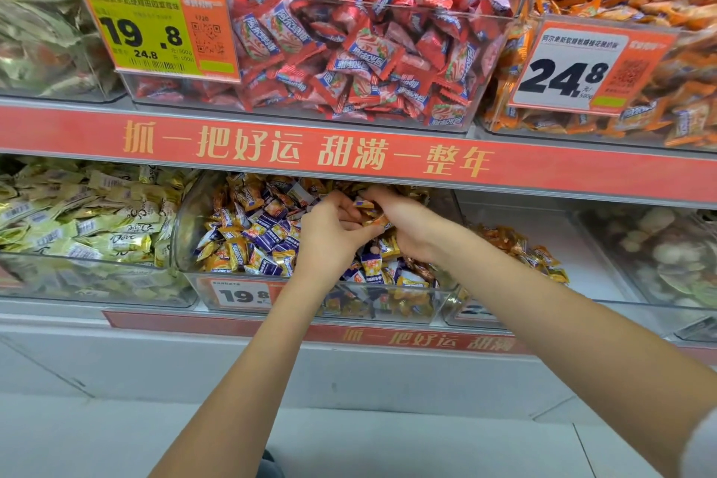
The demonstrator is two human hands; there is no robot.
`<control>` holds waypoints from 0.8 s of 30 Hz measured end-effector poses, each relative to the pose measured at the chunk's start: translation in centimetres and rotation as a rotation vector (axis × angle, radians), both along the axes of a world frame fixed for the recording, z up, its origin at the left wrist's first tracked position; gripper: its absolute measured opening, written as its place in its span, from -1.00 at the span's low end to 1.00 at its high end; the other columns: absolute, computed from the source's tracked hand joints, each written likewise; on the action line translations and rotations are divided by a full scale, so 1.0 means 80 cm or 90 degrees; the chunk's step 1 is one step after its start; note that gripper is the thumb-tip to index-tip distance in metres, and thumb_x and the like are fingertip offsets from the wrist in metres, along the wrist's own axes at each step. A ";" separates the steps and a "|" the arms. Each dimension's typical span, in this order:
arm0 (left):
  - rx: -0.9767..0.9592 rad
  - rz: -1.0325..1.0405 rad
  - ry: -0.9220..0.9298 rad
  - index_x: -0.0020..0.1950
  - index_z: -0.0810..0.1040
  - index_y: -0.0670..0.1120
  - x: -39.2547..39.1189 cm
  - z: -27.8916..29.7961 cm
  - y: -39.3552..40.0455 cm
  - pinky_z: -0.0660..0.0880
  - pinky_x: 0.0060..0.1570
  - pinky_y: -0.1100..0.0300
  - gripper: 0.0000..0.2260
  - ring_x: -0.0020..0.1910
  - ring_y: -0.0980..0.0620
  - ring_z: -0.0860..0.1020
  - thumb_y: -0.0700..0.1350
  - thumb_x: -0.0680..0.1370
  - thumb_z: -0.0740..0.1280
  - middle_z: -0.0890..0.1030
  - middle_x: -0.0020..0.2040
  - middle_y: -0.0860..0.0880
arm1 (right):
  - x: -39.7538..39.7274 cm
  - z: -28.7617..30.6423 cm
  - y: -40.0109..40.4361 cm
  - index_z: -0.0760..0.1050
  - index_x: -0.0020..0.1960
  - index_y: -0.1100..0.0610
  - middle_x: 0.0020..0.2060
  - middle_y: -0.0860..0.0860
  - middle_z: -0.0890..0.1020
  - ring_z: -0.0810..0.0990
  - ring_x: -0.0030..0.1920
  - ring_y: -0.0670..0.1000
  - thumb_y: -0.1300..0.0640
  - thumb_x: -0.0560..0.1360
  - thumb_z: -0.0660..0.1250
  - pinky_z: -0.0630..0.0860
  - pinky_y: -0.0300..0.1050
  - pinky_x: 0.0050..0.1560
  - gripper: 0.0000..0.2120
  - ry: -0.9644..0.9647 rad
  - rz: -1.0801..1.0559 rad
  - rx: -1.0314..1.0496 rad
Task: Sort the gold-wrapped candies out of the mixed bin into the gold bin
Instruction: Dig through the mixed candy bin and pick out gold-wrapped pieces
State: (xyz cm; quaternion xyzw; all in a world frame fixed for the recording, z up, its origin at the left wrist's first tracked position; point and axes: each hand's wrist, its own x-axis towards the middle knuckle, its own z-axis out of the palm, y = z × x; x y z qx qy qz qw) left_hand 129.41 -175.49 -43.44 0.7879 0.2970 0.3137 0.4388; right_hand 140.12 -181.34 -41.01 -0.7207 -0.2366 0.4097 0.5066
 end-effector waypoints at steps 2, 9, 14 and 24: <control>0.015 0.012 0.010 -0.17 0.39 -0.06 -0.001 0.003 0.001 0.44 -0.34 0.41 -0.67 -0.29 0.14 0.57 -0.10 0.35 0.56 0.56 -0.27 0.00 | -0.005 -0.004 0.001 0.51 0.05 0.13 -0.06 0.12 0.59 0.55 -0.14 0.09 0.00 0.56 0.20 0.47 -0.10 -0.28 -0.77 -0.013 -0.070 0.011; 0.010 -0.197 0.143 -0.06 0.58 -0.08 -0.028 0.016 0.001 0.52 -0.24 0.23 -0.81 -0.28 0.08 0.58 -0.11 0.40 0.52 0.58 -0.23 0.10 | -0.007 0.020 -0.065 0.40 -0.06 0.13 -0.36 0.06 0.44 0.39 -0.45 -0.01 0.06 0.61 0.16 0.33 -0.20 -0.58 -0.84 -0.060 -0.163 0.039; 0.132 -0.299 0.274 -0.02 0.64 -0.02 -0.016 0.001 -0.012 0.45 -0.16 0.20 -0.91 -0.13 0.04 0.55 -0.07 0.50 0.41 0.57 -0.15 0.12 | -0.009 0.012 -0.130 0.39 -0.07 0.13 -0.37 -0.02 0.45 0.44 -0.39 0.06 0.04 0.61 0.15 0.55 0.18 -0.17 -0.82 -0.396 -0.300 0.052; 0.148 -0.322 0.290 -0.09 0.68 0.02 -0.001 -0.005 0.000 0.51 0.07 0.04 -0.90 -0.07 0.13 0.54 -0.03 0.43 0.49 0.57 -0.11 0.16 | 0.058 -0.016 -0.172 0.54 0.20 0.06 0.05 0.04 0.59 0.53 0.08 0.10 0.06 0.58 0.22 0.40 -0.13 0.09 -0.76 -0.657 -0.115 -0.129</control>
